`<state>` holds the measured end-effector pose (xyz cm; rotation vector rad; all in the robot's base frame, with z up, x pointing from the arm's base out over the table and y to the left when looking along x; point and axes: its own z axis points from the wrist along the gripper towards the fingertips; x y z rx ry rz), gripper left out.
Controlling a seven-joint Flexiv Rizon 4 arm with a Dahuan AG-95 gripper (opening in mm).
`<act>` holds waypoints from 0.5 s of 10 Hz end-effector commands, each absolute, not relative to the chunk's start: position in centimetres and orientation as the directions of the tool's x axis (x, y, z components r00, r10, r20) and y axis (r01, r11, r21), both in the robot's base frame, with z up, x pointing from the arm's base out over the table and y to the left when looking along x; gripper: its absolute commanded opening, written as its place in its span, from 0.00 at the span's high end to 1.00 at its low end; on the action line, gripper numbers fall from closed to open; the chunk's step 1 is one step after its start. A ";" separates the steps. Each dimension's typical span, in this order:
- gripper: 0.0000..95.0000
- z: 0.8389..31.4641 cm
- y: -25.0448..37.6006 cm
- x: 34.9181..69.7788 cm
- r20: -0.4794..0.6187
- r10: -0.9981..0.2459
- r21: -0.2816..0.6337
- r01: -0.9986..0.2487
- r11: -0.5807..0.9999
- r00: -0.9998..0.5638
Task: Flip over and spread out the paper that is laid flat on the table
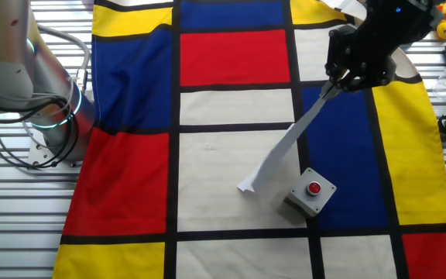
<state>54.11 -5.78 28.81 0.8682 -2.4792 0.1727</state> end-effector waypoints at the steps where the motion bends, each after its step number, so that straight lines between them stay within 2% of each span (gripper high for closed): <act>1: 1.00 28.8 -5.7 54.2 0.508 -0.551 0.045 -0.618 0.785 -0.662; 5: 1.00 29.1 -5.7 54.2 0.545 -0.527 0.004 -0.626 0.780 -0.652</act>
